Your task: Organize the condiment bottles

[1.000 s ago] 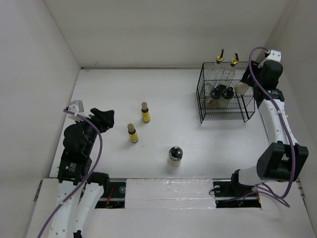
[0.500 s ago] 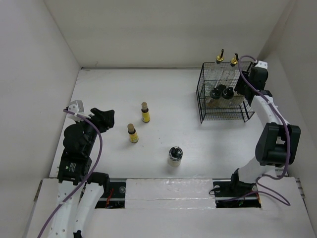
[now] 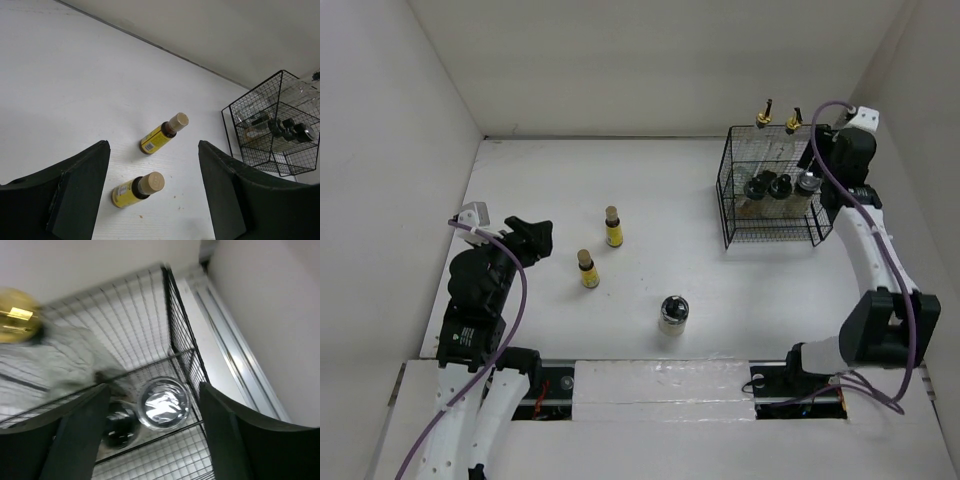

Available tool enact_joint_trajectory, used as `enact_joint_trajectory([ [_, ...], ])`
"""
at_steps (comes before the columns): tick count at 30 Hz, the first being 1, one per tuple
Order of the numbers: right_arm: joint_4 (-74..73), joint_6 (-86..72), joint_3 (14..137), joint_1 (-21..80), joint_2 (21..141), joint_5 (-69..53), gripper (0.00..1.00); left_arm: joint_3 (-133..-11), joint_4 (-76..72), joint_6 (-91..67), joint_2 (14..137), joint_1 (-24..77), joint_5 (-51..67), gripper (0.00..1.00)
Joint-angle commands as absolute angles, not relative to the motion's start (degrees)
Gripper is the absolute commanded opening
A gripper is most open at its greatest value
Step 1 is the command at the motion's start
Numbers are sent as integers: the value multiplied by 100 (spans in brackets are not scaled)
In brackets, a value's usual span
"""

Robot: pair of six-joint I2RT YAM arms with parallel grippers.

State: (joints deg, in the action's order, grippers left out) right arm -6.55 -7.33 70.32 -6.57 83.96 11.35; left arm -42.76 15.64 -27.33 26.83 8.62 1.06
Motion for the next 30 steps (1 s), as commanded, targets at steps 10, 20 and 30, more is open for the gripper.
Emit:
enact_joint_trajectory([
  [10,484,-861,4846,2836,5778,-36,12,-4289,1389,-2681,2663,888,0,53],
  [20,-1880,-1132,3894,5448,4387,-123,93,-4289,1336,-2681,2786,773,97,59],
  [30,-1371,-1362,3595,6582,5044,368,93,-4289,1336,-2681,2787,659,290,59],
])
